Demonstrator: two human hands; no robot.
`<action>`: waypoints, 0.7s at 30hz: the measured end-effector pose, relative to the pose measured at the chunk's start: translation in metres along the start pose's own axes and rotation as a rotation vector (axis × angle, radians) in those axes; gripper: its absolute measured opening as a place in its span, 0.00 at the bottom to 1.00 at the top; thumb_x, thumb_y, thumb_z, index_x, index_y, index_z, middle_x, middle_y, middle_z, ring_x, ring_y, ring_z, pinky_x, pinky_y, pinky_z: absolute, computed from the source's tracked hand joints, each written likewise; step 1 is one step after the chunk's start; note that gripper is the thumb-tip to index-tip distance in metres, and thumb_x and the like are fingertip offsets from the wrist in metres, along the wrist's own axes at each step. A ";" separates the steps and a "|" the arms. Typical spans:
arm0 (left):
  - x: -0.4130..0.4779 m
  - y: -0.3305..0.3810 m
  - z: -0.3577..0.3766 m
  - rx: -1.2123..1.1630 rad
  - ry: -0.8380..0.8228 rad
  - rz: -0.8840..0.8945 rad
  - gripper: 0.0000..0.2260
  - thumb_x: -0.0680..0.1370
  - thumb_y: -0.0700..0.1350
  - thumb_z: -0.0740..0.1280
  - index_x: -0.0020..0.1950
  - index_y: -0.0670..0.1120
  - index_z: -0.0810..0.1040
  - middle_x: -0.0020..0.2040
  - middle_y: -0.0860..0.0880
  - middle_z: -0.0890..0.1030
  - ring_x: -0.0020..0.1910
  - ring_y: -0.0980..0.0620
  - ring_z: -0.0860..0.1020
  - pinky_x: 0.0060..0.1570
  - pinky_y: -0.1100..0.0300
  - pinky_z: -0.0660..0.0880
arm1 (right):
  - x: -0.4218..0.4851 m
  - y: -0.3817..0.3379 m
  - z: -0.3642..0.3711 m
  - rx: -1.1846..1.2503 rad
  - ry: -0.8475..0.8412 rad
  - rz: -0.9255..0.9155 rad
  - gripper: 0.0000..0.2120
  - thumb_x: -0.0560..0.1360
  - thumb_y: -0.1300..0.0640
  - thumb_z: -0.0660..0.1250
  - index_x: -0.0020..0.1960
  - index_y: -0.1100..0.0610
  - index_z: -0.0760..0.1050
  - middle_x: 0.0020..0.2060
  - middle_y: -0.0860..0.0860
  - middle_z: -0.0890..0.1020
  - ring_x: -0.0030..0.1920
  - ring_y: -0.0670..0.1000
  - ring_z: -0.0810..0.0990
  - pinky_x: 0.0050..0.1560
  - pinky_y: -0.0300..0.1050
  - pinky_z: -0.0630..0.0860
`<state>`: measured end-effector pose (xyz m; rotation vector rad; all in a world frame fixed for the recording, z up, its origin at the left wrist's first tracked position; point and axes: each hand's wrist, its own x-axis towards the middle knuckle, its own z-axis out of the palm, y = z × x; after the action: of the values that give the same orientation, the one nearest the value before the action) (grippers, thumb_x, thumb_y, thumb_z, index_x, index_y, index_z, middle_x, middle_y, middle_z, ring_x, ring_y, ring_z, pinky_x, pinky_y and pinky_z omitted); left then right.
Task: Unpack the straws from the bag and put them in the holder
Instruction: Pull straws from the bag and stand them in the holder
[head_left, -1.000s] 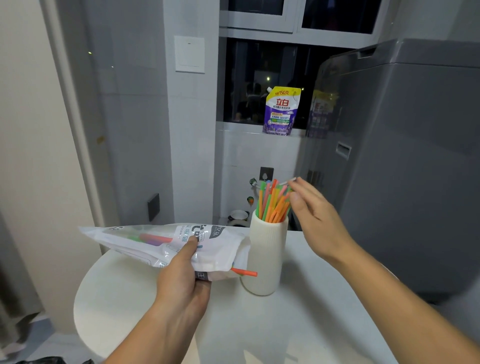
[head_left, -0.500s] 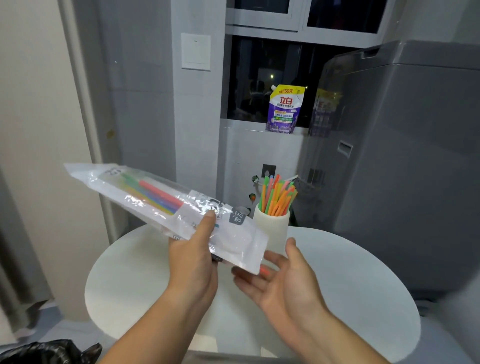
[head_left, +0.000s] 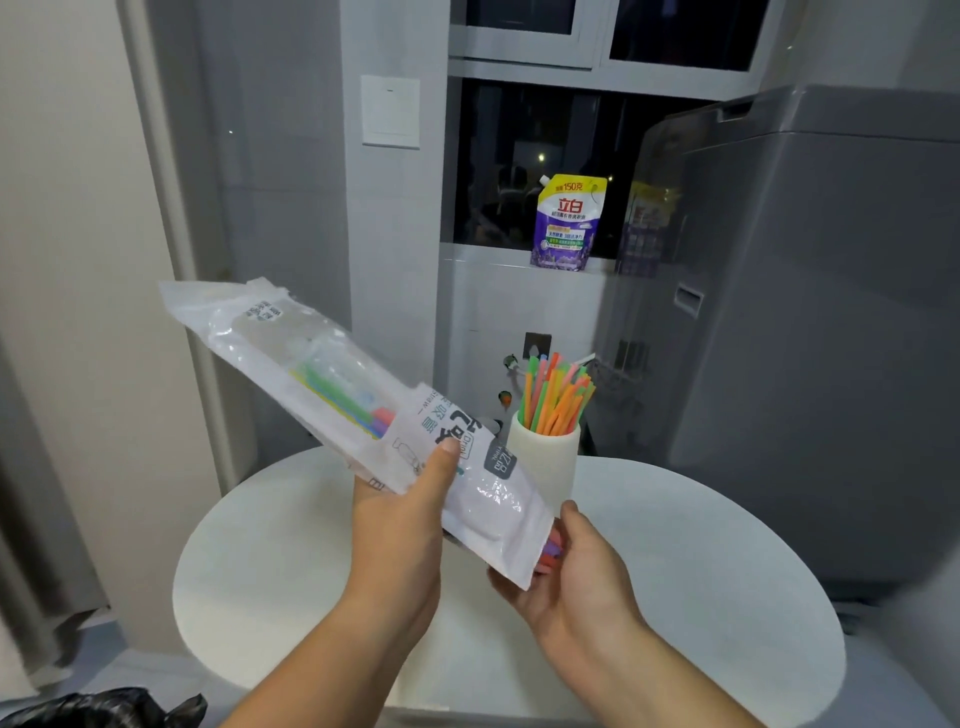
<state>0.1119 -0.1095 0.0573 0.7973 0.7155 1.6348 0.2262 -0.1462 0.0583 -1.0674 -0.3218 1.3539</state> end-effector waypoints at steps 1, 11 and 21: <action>-0.001 -0.001 0.000 -0.011 0.004 -0.032 0.16 0.80 0.38 0.70 0.68 0.47 0.79 0.59 0.46 0.87 0.57 0.47 0.86 0.55 0.50 0.82 | 0.000 -0.002 -0.001 -0.112 0.017 -0.057 0.20 0.85 0.50 0.54 0.40 0.58 0.74 0.21 0.50 0.74 0.22 0.48 0.73 0.34 0.46 0.73; 0.000 -0.008 -0.003 -0.241 0.052 -0.437 0.15 0.81 0.43 0.69 0.67 0.42 0.80 0.52 0.43 0.89 0.42 0.49 0.88 0.42 0.49 0.85 | 0.013 -0.014 -0.012 -0.590 0.059 -0.484 0.12 0.84 0.54 0.61 0.47 0.60 0.75 0.35 0.54 0.81 0.28 0.48 0.76 0.28 0.43 0.71; -0.003 -0.009 0.003 -0.297 0.101 -0.397 0.16 0.81 0.40 0.69 0.70 0.43 0.78 0.56 0.43 0.88 0.45 0.49 0.88 0.38 0.50 0.86 | 0.013 -0.029 -0.016 -0.482 0.015 -0.399 0.13 0.84 0.54 0.61 0.49 0.61 0.79 0.44 0.55 0.88 0.42 0.58 0.87 0.25 0.32 0.72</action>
<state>0.1195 -0.1104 0.0515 0.3348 0.6348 1.3817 0.2595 -0.1369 0.0678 -1.3212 -0.8340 0.9272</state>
